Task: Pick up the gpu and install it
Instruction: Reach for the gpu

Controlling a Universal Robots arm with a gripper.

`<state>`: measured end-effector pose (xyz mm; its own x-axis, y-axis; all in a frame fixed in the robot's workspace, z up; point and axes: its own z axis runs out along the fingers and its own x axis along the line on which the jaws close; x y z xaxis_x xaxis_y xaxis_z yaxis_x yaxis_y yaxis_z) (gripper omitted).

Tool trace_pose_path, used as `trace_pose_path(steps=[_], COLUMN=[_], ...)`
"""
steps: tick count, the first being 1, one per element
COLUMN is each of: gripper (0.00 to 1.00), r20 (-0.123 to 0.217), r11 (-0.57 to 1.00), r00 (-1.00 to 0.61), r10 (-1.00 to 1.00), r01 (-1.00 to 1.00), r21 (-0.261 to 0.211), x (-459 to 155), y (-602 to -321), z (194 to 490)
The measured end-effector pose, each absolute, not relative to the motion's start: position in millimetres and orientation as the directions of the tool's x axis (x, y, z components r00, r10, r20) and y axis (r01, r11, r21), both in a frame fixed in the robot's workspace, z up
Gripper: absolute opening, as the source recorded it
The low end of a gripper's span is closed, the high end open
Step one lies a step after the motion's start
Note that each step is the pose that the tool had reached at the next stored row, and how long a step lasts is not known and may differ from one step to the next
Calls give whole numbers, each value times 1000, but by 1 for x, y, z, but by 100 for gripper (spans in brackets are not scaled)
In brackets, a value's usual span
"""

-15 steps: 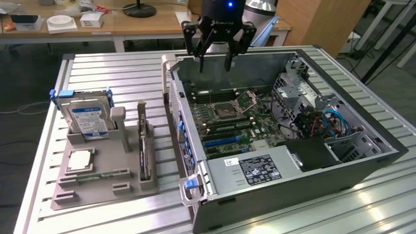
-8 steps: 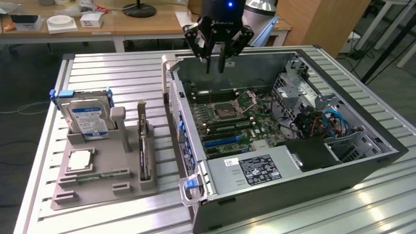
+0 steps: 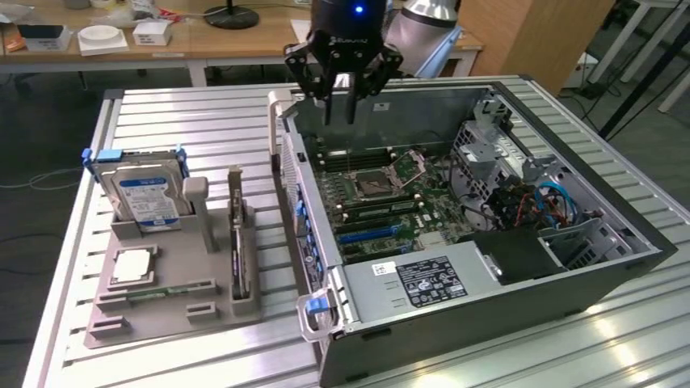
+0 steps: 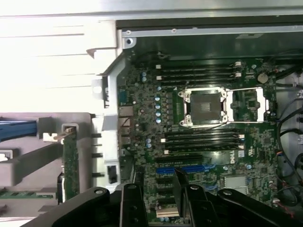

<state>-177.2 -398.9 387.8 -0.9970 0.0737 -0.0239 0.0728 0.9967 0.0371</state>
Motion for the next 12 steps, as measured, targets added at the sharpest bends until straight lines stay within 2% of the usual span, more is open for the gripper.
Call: trace_pose_path(steps=[12], gripper=[38], r20=[-26], r11=[997], r00=[-997], r10=[72], r01=[72], r21=[10], x=[-231], y=[-399], z=[379])
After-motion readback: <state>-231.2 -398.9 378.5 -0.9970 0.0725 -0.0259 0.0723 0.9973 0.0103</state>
